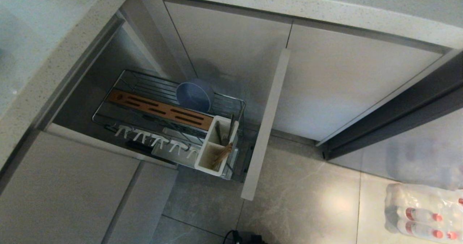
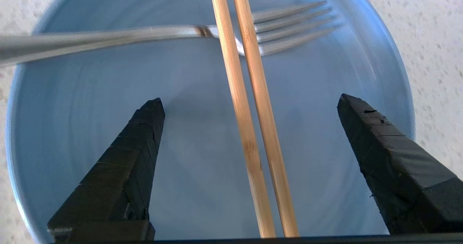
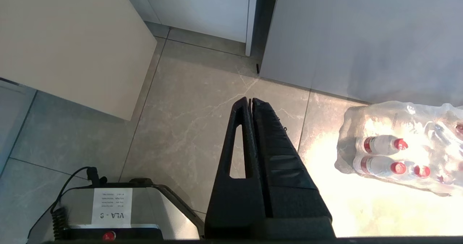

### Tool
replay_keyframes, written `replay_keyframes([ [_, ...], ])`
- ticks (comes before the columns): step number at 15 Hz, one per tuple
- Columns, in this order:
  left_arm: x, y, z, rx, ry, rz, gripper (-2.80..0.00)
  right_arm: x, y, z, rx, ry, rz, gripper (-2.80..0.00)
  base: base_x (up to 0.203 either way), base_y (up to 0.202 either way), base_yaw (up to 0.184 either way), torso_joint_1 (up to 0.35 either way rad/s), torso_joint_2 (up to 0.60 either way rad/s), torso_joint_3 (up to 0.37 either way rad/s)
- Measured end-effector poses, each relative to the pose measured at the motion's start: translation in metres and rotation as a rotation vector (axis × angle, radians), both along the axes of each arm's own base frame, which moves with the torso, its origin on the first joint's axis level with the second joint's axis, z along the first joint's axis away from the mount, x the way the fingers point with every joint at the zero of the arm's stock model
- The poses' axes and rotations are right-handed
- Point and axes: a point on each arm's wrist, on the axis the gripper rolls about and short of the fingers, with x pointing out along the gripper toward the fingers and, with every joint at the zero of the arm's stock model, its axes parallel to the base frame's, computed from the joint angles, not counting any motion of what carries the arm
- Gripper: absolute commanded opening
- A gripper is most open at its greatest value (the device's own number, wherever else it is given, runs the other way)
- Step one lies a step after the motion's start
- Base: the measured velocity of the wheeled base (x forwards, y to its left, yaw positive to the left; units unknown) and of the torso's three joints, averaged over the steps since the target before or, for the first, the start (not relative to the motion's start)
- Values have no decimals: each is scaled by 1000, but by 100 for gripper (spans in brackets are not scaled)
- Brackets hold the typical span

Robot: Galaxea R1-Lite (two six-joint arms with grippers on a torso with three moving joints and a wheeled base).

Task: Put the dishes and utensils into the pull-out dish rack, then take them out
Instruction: Pick up the chopsticks and place it in the cupboard

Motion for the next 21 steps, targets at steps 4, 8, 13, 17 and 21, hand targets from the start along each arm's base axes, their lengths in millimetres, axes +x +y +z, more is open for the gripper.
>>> replay_keyframes([
  [4,6,3,-3,-2,13,-2,0,0,0,0,0,0,0,-280,0,0,0,0,0,0],
  [8,7,4,-4,-5,15,-14,0,0,0,0,0,0,0,-280,0,0,0,0,0,0],
  [13,7,4,-6,-2,33,-20,-280,0,0,0,0,0,0,-280,0,0,0,0,0,0],
  [17,6,3,-6,1,33,-22,-280,0,0,0,0,0,0,-280,0,0,0,0,0,0],
  [21,3,1,-4,5,27,-23,-280,0,0,0,0,0,0,-280,0,0,0,0,0,0],
])
